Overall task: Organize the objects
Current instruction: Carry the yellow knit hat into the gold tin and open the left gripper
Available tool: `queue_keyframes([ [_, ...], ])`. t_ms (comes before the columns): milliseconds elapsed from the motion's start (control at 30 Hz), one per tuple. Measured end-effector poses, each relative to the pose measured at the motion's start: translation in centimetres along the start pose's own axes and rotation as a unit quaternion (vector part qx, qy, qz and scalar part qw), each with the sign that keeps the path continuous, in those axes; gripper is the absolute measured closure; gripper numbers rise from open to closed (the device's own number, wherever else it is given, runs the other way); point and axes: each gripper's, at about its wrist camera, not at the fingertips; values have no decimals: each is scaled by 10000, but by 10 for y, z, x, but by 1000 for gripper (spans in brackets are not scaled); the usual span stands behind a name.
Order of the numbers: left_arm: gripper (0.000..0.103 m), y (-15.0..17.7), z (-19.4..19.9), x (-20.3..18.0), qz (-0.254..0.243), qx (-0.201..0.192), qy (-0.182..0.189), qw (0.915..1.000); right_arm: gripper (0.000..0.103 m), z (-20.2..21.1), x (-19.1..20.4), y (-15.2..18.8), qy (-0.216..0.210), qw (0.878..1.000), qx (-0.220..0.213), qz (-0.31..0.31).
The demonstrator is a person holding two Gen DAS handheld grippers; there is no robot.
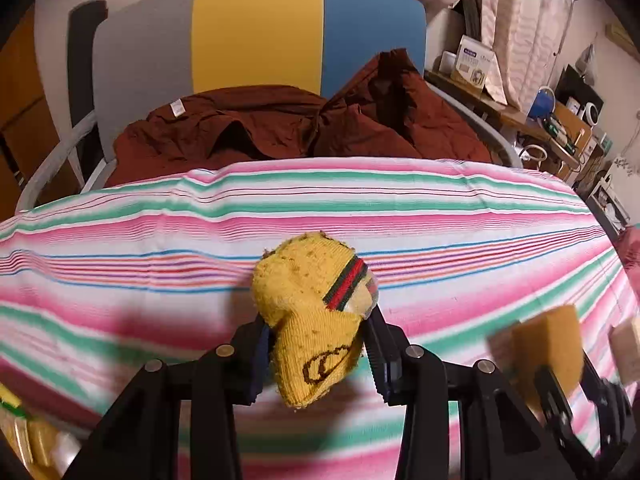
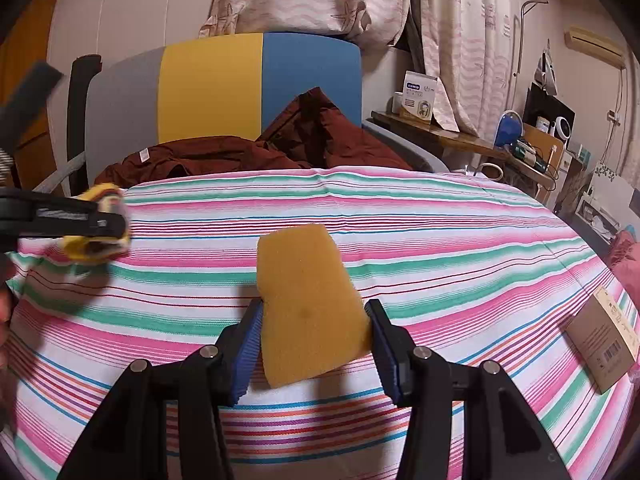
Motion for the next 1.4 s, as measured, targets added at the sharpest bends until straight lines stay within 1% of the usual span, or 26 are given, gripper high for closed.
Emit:
queue_keyframes([
  [167,61,16,38,3,54,-224,176,9996,52,0,6,0,136,9998,-29,128],
  [233,61,22,49,4,79,-274,244,9993,52,1,8,0,195,9996,-55,192],
  [433,61,49,85,8,267,-303,609,9973,53,7,8,1,298,9992,-178,207],
  [567,61,67,112,15,370,-425,779,9954,53,13,8,1,392,9985,-323,210],
  [733,61,85,138,29,554,-521,871,9933,53,19,16,2,476,9972,-446,360],
  [833,61,96,155,37,533,-670,837,9928,53,22,19,2,529,9964,-508,435],
  [967,61,116,178,52,455,-830,747,9927,53,29,23,5,488,9960,-553,513],
  [1067,61,135,190,68,594,-848,647,9925,53,35,26,9,470,9953,-619,574],
  [1267,61,166,209,97,923,-862,598,9902,53,46,36,15,305,9939,-678,821],
  [1400,61,187,225,119,1065,-912,435,9892,53,53,43,21,256,9922,-724,979],
])
Point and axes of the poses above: each gripper's, at about its wrist camera, not at the fingertips, and z roughly against the way its jaws point, x to its left, y to its underside, and after that the axes turned 8 degrees about -z, right-handed
